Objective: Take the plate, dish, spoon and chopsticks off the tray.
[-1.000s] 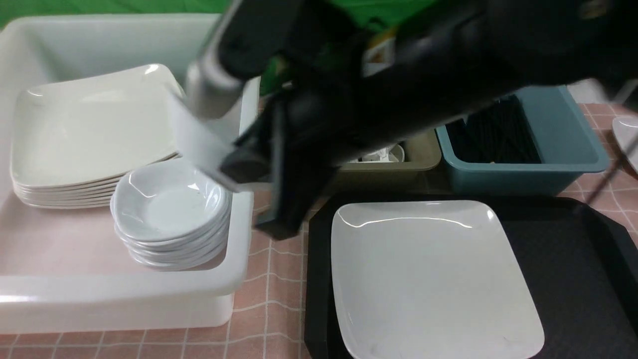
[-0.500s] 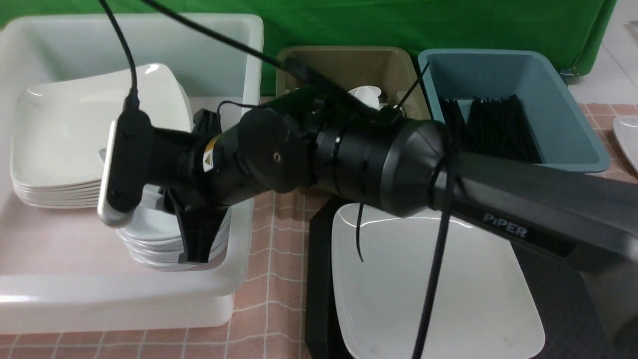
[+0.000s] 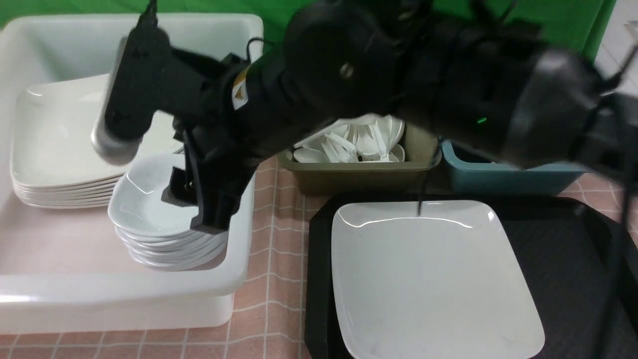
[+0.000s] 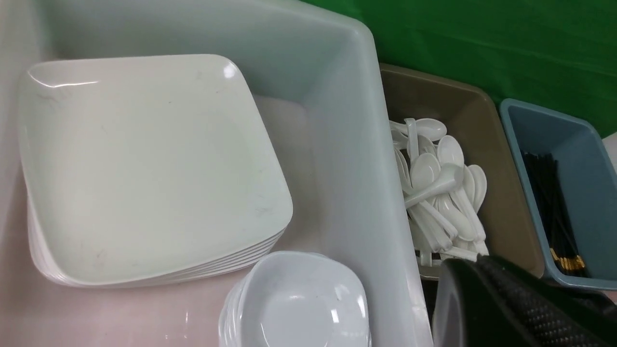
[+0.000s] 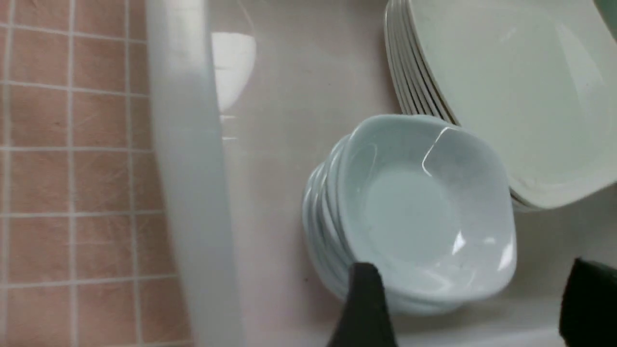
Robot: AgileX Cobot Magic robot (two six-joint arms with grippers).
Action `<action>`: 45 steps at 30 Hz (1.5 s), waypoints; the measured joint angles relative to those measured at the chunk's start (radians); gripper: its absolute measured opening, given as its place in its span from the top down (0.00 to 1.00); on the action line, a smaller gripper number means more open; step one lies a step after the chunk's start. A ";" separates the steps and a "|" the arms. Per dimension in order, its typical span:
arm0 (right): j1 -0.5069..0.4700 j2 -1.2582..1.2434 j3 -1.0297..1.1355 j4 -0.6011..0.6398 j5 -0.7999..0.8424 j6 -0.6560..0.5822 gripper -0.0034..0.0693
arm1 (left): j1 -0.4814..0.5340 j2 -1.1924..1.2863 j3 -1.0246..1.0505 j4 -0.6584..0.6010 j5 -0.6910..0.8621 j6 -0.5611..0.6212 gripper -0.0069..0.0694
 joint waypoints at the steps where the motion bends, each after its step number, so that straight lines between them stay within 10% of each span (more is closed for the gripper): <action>1: 0.000 -0.015 0.000 -0.004 0.022 0.018 0.20 | 0.000 0.000 0.000 -0.003 0.000 0.002 0.90; 10: -0.036 -0.351 0.020 -0.272 0.428 0.387 0.91 | -0.111 0.000 0.000 -0.044 -0.001 0.042 0.90; 19: -0.219 -0.675 0.306 -0.294 0.428 0.606 0.91 | -0.373 -0.025 0.140 -0.005 -0.011 0.033 0.90; 32: -0.303 -1.205 1.034 -0.277 0.398 0.972 0.91 | -1.058 0.137 0.615 0.053 -0.231 -0.324 0.71; 45: -0.303 -1.300 1.128 -0.277 0.363 0.983 0.91 | -1.183 0.423 0.604 0.099 -0.526 -0.563 0.29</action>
